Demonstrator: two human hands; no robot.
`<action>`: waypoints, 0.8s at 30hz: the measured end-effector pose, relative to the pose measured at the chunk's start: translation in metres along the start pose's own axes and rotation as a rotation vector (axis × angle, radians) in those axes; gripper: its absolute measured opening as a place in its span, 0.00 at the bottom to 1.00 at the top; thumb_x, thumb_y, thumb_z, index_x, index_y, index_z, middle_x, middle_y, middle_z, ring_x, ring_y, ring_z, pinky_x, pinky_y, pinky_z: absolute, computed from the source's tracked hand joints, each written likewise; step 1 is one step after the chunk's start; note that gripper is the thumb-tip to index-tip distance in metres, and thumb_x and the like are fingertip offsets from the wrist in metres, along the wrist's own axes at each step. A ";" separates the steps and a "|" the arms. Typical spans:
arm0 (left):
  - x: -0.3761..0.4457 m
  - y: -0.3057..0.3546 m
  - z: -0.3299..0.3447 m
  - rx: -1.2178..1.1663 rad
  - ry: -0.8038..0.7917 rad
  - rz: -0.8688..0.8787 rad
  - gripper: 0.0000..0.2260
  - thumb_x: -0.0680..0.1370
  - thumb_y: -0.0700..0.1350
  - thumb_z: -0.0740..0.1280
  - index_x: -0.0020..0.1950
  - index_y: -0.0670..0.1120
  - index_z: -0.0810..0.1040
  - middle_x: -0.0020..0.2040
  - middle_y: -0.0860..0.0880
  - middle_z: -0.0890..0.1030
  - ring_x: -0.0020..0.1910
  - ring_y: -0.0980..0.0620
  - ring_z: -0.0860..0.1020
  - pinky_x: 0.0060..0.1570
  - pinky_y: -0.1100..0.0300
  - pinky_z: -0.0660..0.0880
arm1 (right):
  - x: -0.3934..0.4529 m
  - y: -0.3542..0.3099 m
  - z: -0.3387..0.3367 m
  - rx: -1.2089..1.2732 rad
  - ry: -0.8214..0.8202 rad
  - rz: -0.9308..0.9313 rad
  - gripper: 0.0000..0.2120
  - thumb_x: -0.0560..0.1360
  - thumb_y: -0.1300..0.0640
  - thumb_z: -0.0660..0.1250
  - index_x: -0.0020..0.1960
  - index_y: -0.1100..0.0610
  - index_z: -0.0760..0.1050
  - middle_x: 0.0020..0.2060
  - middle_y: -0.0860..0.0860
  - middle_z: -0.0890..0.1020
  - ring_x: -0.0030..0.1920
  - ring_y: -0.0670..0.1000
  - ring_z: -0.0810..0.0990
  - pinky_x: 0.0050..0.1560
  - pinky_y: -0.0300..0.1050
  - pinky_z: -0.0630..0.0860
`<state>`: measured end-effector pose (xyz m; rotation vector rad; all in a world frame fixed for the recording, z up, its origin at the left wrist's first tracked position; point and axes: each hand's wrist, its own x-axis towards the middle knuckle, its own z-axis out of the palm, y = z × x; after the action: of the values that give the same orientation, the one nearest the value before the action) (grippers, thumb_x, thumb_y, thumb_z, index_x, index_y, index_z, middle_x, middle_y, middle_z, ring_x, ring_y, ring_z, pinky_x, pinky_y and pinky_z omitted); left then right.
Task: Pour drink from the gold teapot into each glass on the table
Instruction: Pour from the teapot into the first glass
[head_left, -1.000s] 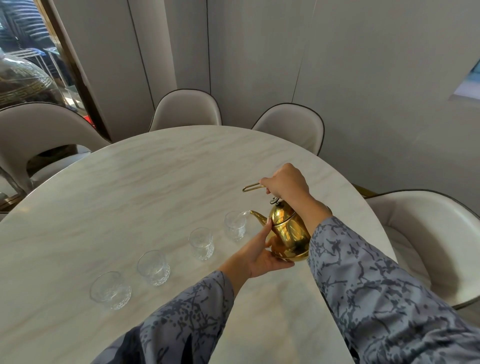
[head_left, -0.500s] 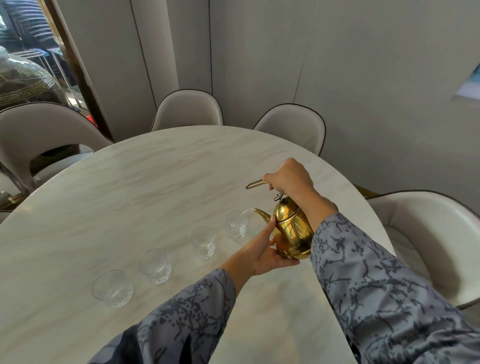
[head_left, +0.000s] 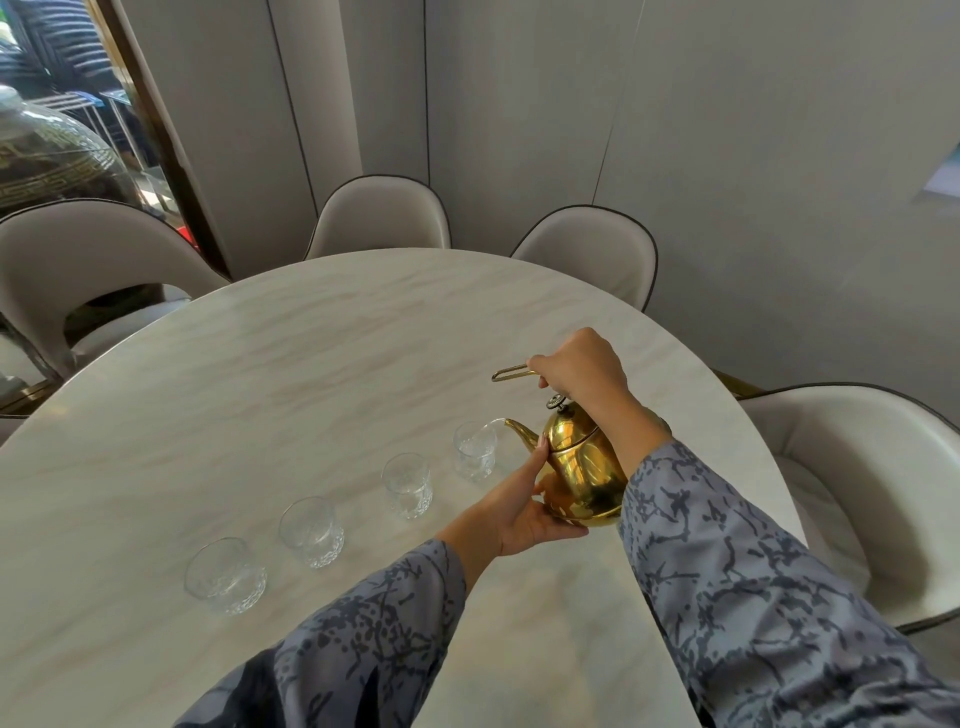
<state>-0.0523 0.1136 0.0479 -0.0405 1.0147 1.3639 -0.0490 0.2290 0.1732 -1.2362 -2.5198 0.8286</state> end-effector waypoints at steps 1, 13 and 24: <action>0.000 0.000 -0.001 0.018 0.015 0.005 0.37 0.74 0.67 0.64 0.75 0.45 0.65 0.71 0.39 0.73 0.65 0.38 0.78 0.67 0.42 0.74 | 0.000 0.003 0.002 0.020 -0.001 0.006 0.13 0.74 0.51 0.69 0.46 0.61 0.84 0.27 0.45 0.76 0.30 0.46 0.75 0.30 0.41 0.68; 0.000 -0.001 -0.026 0.238 0.183 -0.015 0.25 0.76 0.65 0.63 0.63 0.47 0.72 0.53 0.43 0.82 0.61 0.40 0.81 0.63 0.45 0.77 | -0.019 0.041 0.028 0.282 0.043 0.043 0.18 0.77 0.49 0.70 0.32 0.57 0.80 0.23 0.46 0.76 0.26 0.45 0.75 0.30 0.39 0.69; -0.003 -0.009 -0.040 0.329 0.309 0.101 0.32 0.75 0.68 0.62 0.66 0.44 0.77 0.57 0.44 0.84 0.52 0.46 0.85 0.52 0.51 0.84 | -0.034 0.048 0.041 0.399 0.094 -0.020 0.20 0.77 0.50 0.71 0.35 0.66 0.84 0.24 0.47 0.78 0.28 0.45 0.77 0.31 0.38 0.70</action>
<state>-0.0673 0.0864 0.0216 0.0482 1.5099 1.2889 -0.0135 0.2100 0.1137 -1.0844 -2.1488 1.1680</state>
